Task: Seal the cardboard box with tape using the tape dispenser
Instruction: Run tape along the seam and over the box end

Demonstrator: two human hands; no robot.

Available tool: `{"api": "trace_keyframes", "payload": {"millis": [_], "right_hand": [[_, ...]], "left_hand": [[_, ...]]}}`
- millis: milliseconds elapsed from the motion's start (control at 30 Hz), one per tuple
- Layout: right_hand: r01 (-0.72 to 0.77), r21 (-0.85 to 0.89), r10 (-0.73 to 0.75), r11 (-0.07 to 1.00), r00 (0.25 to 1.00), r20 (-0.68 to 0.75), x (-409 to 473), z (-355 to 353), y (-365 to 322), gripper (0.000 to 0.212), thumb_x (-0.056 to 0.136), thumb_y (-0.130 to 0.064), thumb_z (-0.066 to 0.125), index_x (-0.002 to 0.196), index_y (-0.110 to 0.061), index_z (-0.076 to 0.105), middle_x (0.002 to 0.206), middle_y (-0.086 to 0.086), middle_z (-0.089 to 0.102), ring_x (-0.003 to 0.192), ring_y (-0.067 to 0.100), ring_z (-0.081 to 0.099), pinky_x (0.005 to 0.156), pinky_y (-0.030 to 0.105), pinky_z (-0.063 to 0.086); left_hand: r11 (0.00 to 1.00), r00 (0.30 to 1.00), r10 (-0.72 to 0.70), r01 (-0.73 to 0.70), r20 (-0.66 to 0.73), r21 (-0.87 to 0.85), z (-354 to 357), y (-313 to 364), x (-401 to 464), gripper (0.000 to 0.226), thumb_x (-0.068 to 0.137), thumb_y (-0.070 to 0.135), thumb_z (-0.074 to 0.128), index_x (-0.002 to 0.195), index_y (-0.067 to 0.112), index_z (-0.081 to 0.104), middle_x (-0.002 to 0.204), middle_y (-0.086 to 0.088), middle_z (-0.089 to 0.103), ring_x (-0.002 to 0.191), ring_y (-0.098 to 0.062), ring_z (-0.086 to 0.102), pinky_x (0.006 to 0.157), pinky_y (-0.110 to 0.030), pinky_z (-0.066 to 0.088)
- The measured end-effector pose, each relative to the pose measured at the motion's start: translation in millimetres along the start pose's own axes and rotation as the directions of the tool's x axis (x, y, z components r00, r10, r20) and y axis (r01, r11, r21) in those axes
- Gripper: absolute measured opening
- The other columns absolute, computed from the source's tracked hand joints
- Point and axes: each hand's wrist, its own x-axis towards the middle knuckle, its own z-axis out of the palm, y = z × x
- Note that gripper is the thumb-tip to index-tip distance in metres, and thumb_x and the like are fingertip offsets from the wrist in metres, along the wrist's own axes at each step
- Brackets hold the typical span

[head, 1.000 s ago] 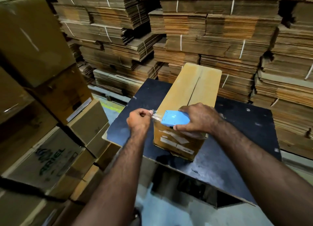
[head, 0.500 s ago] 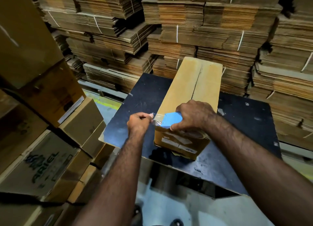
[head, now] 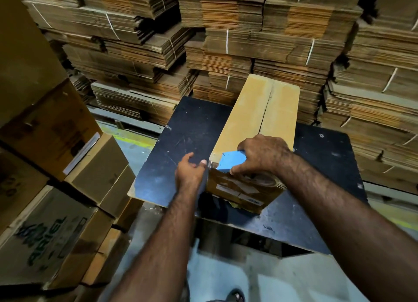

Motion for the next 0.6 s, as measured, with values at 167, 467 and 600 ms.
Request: {"api": "trace_keyframes", "payload": {"millis": [167, 467, 600], "right_hand": [[-0.017, -0.025, 0.017, 1.000, 1.000, 0.002, -4.5, -1.3, -2.6, 0.073, 0.069, -0.084, 0.054, 0.119, -0.031, 0.060, 0.099, -0.004, 0.064, 0.091, 0.020, 0.058, 0.061, 0.030, 0.036], [-0.024, -0.011, 0.024, 1.000, 1.000, 0.007, -14.8, -4.8, -4.6, 0.074, 0.072, -0.081, 0.055, 0.131, -0.040, 0.044, 0.105, -0.001, 0.064, 0.087, 0.020, 0.052, 0.067, 0.033, 0.042], [-0.001, 0.022, 0.002, 1.000, 1.000, -0.013, -32.6, 1.2, 13.3, 0.068, 0.073, -0.082, 0.051, 0.130, -0.050, 0.035, 0.109, -0.004, 0.064, 0.093, 0.023, 0.055, 0.069, 0.034, 0.040]], "left_hand": [[0.744, 0.741, 0.650, -0.666, 0.165, 0.059, -8.4, 2.8, -5.2, 0.034, 0.094, 0.002, 0.059, 0.123, 0.016, 0.072, 0.123, 0.000, 0.071, 0.118, -0.007, 0.061, 0.100, -0.012, 0.045], [0.403, 0.425, 0.773, -0.902, 0.471, 0.153, -9.3, -6.4, 42.0, 0.042, 0.102, 0.037, 0.043, 0.135, 0.020, 0.063, 0.143, 0.005, 0.057, 0.137, -0.018, 0.049, 0.102, -0.046, 0.051], [0.309, 0.442, 0.772, -0.889, 0.456, 0.339, -9.5, -12.5, 41.4, 0.041, 0.103, 0.044, 0.036, 0.139, 0.039, 0.056, 0.147, 0.020, 0.049, 0.136, -0.008, 0.049, 0.098, -0.044, 0.048]]}}
